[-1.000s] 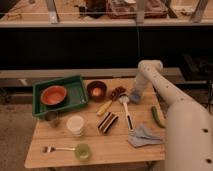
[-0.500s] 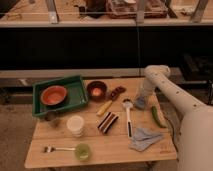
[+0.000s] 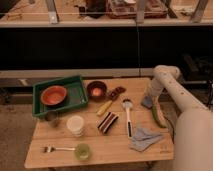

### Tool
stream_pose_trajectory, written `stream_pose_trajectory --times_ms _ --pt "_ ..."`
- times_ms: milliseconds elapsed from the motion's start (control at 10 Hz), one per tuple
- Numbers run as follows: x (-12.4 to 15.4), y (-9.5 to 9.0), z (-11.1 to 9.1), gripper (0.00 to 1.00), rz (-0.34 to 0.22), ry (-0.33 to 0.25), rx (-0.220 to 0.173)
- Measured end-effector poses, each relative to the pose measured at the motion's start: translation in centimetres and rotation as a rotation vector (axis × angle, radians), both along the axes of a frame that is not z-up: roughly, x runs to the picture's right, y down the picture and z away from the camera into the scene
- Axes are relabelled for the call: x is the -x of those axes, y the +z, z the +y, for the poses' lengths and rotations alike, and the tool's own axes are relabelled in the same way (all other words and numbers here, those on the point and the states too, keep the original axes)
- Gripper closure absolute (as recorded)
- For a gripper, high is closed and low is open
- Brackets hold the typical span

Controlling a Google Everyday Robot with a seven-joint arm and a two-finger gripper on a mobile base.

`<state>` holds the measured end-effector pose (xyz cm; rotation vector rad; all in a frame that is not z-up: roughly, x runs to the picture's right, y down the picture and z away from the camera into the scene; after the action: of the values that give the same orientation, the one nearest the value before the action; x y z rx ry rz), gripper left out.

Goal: Wipe table surface with sponge

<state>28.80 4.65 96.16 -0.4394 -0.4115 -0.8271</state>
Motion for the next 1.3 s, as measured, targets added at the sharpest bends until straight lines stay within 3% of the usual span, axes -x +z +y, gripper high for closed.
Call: stream_pose_trajectory --times_ms 400,600,800,1000,1300 --pt "2.6 2.5 -4.5 0.98 -0.007 -0.046 -0.032" --pt "5.1 3.0 -5.0 0.98 -0.027 -0.080 -0.033" --pt "8.3 2.8 -4.8 0.98 -0.065 -0.124 -0.045" --pt "10.3 1.5 -3.7 0.98 -0.095 -0.159 -0.053" --pt "9.6 -0.1 -1.4 0.98 -0.102 -0.170 -0.042"
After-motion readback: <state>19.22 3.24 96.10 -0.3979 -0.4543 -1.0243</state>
